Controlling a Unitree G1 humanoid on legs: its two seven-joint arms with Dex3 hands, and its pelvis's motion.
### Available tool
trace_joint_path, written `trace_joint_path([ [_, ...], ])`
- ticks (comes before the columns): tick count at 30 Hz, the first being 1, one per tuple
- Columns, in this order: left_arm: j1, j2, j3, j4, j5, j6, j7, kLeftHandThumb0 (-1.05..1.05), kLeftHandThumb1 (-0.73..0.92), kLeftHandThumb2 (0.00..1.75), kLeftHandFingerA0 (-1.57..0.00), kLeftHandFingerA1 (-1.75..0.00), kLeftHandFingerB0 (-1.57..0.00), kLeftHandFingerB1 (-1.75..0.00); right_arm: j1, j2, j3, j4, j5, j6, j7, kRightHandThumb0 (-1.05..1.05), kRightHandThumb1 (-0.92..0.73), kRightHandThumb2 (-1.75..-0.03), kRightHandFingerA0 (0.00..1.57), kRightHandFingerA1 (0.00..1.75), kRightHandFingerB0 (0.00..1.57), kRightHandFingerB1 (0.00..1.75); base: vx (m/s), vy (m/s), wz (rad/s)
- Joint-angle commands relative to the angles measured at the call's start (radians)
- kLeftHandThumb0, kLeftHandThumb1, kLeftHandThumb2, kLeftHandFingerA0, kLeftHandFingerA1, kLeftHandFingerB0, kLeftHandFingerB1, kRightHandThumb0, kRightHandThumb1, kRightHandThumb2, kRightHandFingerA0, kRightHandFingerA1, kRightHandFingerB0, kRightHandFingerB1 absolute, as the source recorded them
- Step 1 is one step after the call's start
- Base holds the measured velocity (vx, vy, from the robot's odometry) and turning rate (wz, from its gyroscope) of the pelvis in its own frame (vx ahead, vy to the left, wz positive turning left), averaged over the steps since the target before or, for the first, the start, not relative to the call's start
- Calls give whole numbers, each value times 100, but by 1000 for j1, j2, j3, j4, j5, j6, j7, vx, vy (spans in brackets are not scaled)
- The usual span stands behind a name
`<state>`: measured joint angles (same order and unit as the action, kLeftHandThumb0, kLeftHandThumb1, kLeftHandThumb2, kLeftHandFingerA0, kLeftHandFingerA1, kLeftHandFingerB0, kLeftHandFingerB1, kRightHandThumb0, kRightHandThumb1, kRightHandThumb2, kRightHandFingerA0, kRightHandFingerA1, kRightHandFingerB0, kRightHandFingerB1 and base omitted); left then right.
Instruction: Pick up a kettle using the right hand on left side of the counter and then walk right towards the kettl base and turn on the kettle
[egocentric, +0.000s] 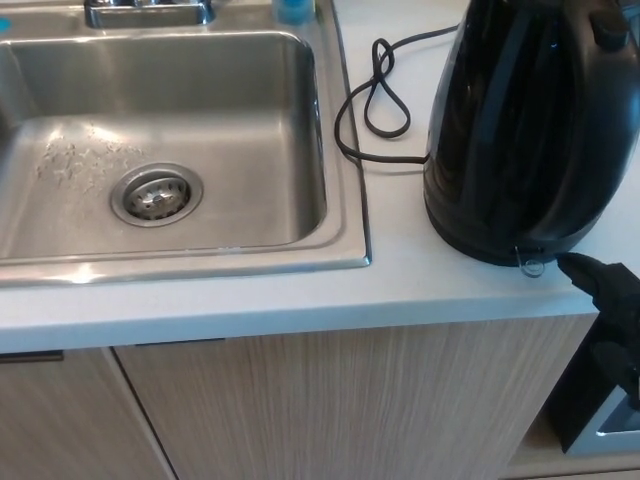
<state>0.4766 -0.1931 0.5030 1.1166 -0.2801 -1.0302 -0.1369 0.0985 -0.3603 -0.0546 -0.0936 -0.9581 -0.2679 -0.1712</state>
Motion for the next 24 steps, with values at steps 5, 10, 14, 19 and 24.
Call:
trace_joint_path([
  [5, 5, 4, 3, -2, -11, -76, -8, -9, 48, 110, -113, -103, -101, -95, -33, -28, 53, -2, -32, 61, -48, -13, -69, -59, 81, 175, 31, 30, 0, 0, 0],
  [10, 47, -5, -21, -50, 36, -71, 44, -9, 49, 110, -111, -106, -100, -99, -39, -41, 83, 6, -35, 45, -94, -17, -71, -61, 75, 175, 30, 30, 0, 0, 0],
  [14, 53, -7, -28, -57, 29, -88, 35, -6, 49, 111, -112, -106, -101, -99, -39, -49, 94, 6, -27, 51, -106, -16, -71, -60, 74, 175, 30, 30, 0, 0, 0],
  [19, 13, 13, -18, -1, 20, -82, 38, -10, 47, 111, -114, -104, -101, -96, -40, -45, 111, 11, -11, 58, -104, -15, -69, -61, 75, 175, 31, 30, 0, 0, 0],
  [24, 1, 12, -9, 15, -17, -82, -14, -9, 49, 110, -113, -103, -100, -94, -31, -47, 125, 17, -28, 91, -100, -16, -68, -63, 78, 175, 28, 30, 0, 0, 0],
])
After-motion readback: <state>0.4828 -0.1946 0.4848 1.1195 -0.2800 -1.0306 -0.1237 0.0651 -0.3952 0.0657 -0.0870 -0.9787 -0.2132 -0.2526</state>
